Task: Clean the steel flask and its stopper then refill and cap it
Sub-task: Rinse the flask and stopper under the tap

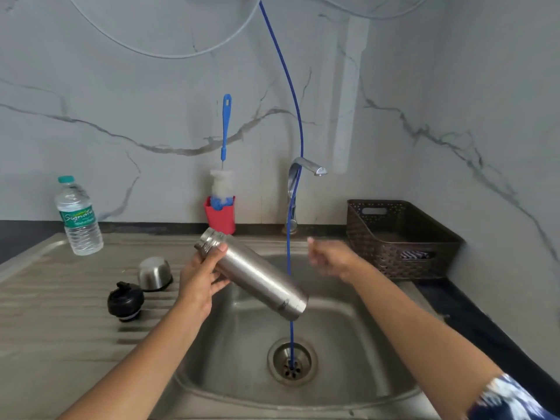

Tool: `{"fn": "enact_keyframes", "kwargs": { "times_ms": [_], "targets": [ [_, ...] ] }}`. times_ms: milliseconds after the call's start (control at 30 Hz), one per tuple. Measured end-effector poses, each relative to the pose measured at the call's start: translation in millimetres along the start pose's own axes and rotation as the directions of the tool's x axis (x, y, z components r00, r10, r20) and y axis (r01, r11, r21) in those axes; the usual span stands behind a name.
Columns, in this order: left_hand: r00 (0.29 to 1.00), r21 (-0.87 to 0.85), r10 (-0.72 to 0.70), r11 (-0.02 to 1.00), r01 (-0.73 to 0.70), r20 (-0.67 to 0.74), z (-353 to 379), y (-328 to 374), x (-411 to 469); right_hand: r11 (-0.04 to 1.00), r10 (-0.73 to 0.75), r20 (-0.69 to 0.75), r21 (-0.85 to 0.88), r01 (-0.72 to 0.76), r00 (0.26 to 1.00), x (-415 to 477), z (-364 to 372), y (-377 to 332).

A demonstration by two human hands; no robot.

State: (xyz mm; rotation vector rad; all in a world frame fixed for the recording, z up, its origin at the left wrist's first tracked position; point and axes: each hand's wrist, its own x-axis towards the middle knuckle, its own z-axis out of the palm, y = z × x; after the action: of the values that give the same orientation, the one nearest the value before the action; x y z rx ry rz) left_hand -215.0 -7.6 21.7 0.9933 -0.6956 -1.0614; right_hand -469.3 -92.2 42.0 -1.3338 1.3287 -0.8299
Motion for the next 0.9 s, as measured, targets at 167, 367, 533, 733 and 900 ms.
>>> {"fn": "enact_keyframes", "kwargs": {
  "times_ms": [167,367,533,733,900],
  "targets": [
    [0.998,0.128,0.063,0.99,-0.064,0.013,0.4,-8.7,12.7,0.877,-0.295,-0.26,-0.457,0.152,0.919,75.3,21.7,-34.9],
    [0.995,0.147,0.095,0.984,-0.096,0.019,-4.6,-12.1,19.3,0.814,-0.382,-0.377,-0.569,0.115,0.844,99.1,79.7,-44.5],
    [0.992,0.179,0.117,0.976,-0.123,0.042,-6.8,-7.9,19.2,0.642,-0.439,-0.245,-0.758,0.111,0.865,101.1,93.8,-42.9],
    [0.992,0.209,0.122,0.97,-0.127,0.038,-12.4,-1.2,19.7,0.362,-0.329,-0.078,-0.931,0.05,0.941,118.2,100.5,-40.2],
    [0.994,0.197,0.102,0.975,-0.106,0.03,-12.5,1.1,16.9,0.537,-0.278,-0.06,-0.837,0.103,0.959,103.7,92.5,-51.8]
  ]
}}
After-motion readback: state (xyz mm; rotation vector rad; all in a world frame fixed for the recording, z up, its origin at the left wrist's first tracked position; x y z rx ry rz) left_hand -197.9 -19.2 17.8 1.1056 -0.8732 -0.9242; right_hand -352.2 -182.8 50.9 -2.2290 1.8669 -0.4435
